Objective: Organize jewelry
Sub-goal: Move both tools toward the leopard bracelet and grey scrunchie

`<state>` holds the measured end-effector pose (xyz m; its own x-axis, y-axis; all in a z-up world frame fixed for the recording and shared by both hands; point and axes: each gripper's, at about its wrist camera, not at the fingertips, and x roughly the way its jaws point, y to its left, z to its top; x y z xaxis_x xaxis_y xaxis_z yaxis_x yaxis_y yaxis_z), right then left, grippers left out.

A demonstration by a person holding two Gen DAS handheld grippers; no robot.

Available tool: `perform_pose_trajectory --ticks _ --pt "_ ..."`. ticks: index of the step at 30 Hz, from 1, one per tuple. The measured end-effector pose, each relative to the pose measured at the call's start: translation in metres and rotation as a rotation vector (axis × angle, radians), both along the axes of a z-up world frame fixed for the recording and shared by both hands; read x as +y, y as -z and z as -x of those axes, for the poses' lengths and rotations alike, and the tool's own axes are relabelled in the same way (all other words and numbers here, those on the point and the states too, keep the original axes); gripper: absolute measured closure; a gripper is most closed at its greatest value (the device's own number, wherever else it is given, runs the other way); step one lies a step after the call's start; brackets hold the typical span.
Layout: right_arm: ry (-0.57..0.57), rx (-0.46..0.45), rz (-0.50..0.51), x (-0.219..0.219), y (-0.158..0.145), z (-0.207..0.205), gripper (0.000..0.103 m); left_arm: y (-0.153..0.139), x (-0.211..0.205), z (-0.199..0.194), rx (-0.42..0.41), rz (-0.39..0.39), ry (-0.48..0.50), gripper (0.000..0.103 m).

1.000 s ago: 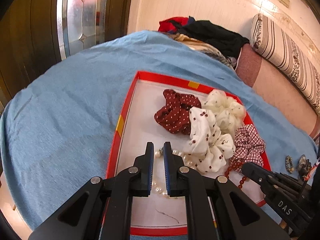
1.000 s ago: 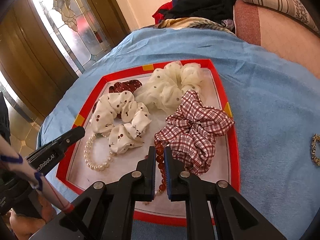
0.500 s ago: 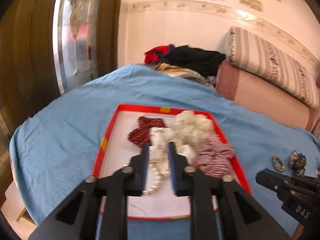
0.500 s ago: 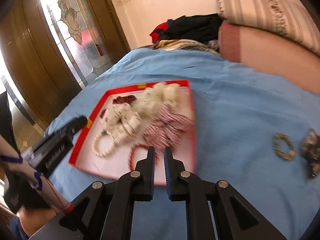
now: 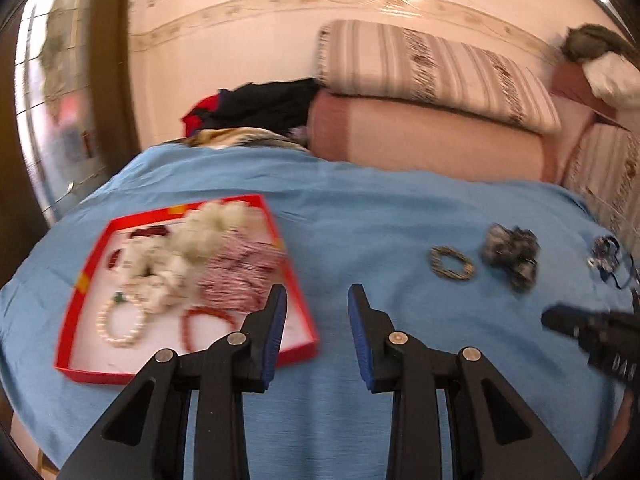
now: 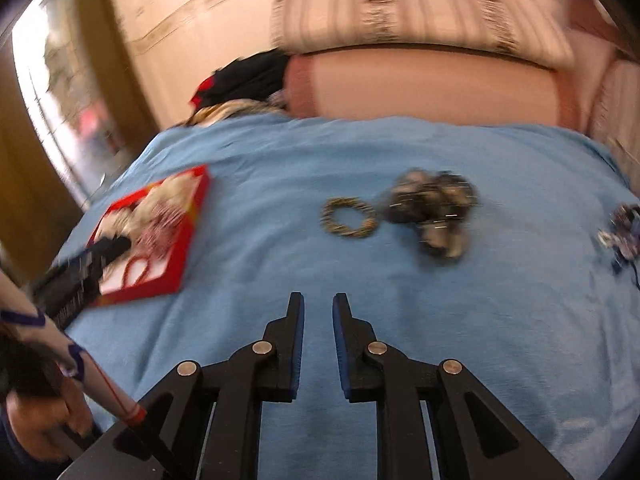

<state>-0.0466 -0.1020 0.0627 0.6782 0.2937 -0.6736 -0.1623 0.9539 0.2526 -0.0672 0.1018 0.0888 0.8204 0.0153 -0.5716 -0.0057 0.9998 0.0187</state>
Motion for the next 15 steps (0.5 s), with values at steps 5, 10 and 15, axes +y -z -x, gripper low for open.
perform_pose_trajectory --ticks 5,10,15 --pt "0.047 0.000 -0.048 -0.024 0.001 -0.005 0.084 0.012 -0.032 -0.007 0.024 -0.027 0.040 0.073" --pt "0.070 0.040 -0.076 -0.039 0.011 -0.014 0.081 0.031 -0.049 -0.019 0.059 -0.047 0.064 0.073" --pt "0.077 0.053 -0.066 -0.042 0.016 -0.020 0.078 0.045 -0.053 -0.029 0.087 -0.053 0.082 0.073"
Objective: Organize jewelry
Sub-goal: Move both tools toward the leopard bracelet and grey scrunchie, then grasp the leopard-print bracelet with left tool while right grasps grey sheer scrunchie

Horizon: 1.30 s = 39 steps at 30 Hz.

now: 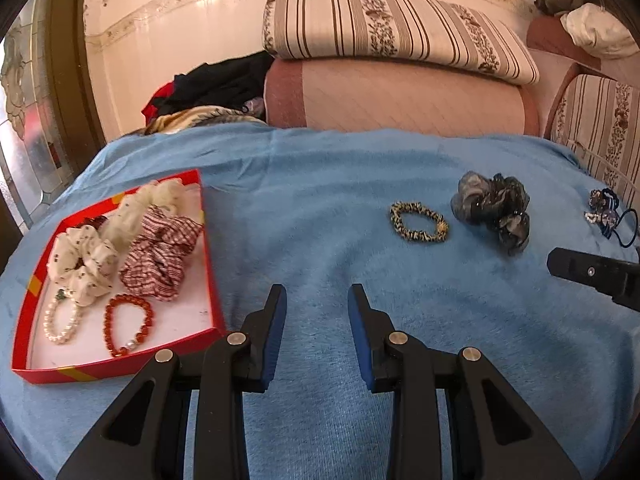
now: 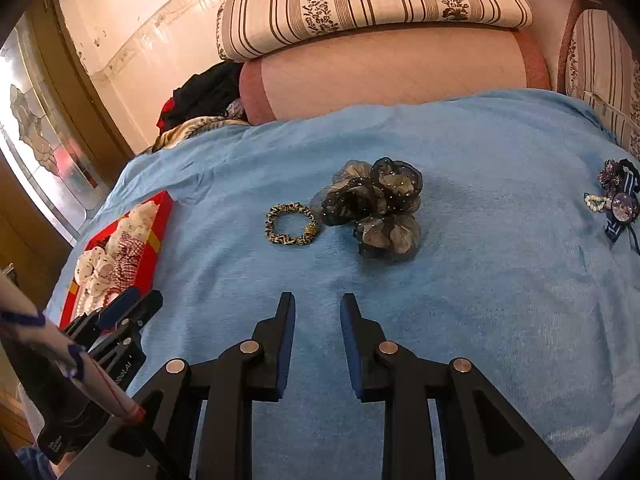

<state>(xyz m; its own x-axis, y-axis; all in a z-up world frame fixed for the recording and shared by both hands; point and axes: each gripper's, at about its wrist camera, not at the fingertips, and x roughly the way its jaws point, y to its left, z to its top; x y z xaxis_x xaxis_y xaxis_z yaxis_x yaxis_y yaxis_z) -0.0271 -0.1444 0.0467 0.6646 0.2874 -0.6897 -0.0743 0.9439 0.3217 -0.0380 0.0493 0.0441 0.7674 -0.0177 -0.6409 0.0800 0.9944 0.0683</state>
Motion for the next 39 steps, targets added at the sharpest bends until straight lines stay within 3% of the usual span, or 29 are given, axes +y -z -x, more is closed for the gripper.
perform_pose_trajectory --ticks 21,27,34,39 --pt "0.070 0.071 0.019 -0.011 0.019 -0.032 0.070 0.028 0.000 -0.034 0.162 0.043 0.049 0.072" --pt "0.110 0.050 0.114 -0.009 0.015 -0.033 0.066 0.015 -0.008 -0.046 0.129 0.044 0.066 0.069" --pt "0.163 0.020 0.031 -0.036 -0.004 -0.044 0.057 0.003 -0.016 -0.079 0.142 0.095 0.090 0.063" --pt "0.179 0.051 -0.050 -0.059 -0.005 -0.070 0.052 0.009 -0.024 -0.120 0.243 0.199 0.107 0.062"
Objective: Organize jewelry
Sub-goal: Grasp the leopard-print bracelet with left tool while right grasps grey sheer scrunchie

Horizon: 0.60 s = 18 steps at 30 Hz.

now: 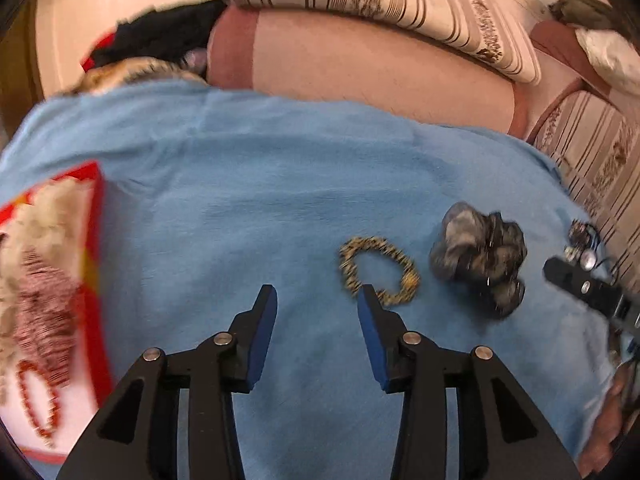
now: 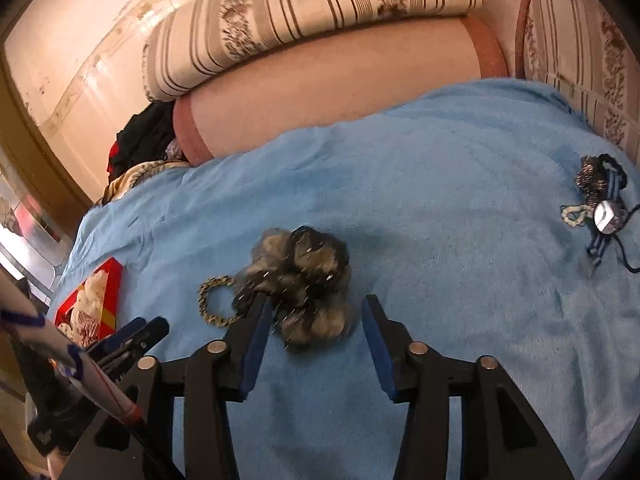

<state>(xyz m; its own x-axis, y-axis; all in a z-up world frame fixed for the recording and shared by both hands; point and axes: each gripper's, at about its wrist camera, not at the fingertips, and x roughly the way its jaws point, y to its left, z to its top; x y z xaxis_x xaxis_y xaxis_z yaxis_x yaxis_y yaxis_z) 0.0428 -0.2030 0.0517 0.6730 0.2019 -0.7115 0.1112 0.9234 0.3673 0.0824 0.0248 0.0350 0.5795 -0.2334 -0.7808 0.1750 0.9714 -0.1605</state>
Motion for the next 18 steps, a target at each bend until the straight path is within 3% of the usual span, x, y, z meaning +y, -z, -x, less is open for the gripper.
perform_pose_trajectory --ticks 7,8,9,10,11,12,13,18 --pt "-0.043 0.053 -0.102 -0.003 0.026 -0.038 0.052 0.025 -0.022 -0.043 0.106 0.029 0.012 0.062" --pt "-0.054 0.067 -0.103 -0.001 0.031 -0.040 0.054 0.028 -0.027 -0.044 0.096 0.000 0.012 0.062" --pt "-0.073 0.078 -0.118 0.002 0.036 -0.042 0.071 0.029 -0.031 -0.044 0.079 -0.025 0.010 0.062" --pt "-0.086 0.089 -0.121 0.006 0.039 -0.043 0.075 0.030 -0.036 -0.044 0.061 -0.052 0.007 0.064" --pt "-0.090 0.093 -0.104 0.009 0.041 -0.044 0.078 0.031 -0.040 -0.043 0.042 -0.077 0.001 0.069" --pt "-0.098 0.076 -0.081 0.012 0.038 -0.042 0.085 0.031 -0.041 -0.041 0.025 -0.091 -0.007 0.089" --pt "-0.096 0.062 -0.070 0.013 0.035 -0.041 0.088 0.033 -0.042 -0.039 0.019 -0.096 -0.012 0.098" --pt "-0.087 -0.001 -0.017 0.012 0.017 -0.031 0.092 0.033 -0.045 -0.019 -0.030 -0.128 -0.023 0.098"
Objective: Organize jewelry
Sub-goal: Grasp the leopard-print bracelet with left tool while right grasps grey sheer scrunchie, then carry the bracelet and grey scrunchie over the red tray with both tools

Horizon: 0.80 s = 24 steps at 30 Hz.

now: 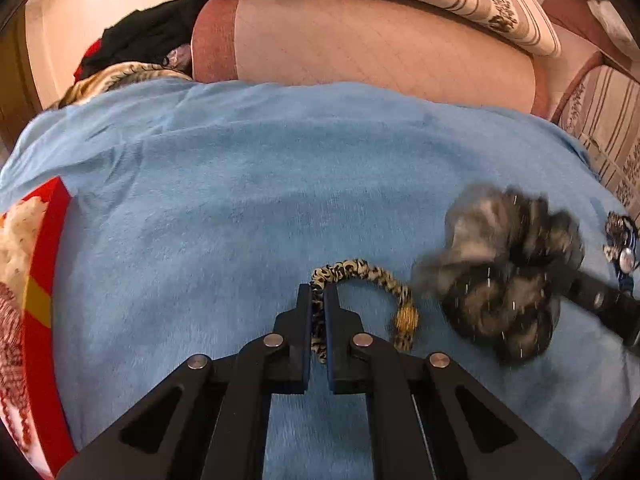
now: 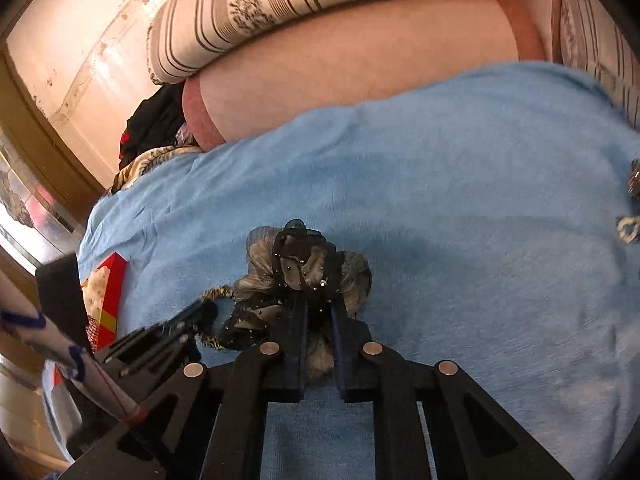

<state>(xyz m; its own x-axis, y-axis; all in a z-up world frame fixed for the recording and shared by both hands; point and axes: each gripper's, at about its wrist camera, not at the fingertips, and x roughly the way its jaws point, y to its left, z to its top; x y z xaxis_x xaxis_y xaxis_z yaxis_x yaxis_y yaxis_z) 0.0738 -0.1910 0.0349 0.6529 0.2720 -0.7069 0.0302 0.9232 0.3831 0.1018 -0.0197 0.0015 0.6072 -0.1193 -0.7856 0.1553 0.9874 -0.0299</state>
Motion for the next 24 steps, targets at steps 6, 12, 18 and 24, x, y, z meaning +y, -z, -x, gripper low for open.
perform_pose_trajectory --ticks 6,12,18,24 --pt "-0.024 -0.067 0.131 0.018 -0.017 0.014 0.092 -0.010 0.018 0.041 -0.015 -0.034 0.028 0.098" --pt "-0.039 -0.100 0.253 0.041 -0.021 0.026 0.092 -0.014 0.040 0.077 -0.022 -0.050 0.024 0.098" --pt "-0.039 -0.145 0.376 0.061 -0.023 0.033 0.092 -0.013 0.044 0.068 -0.039 0.005 0.046 0.098" --pt "-0.038 -0.129 0.419 0.068 -0.016 0.025 0.092 -0.009 0.051 0.054 0.002 0.070 0.055 0.098"
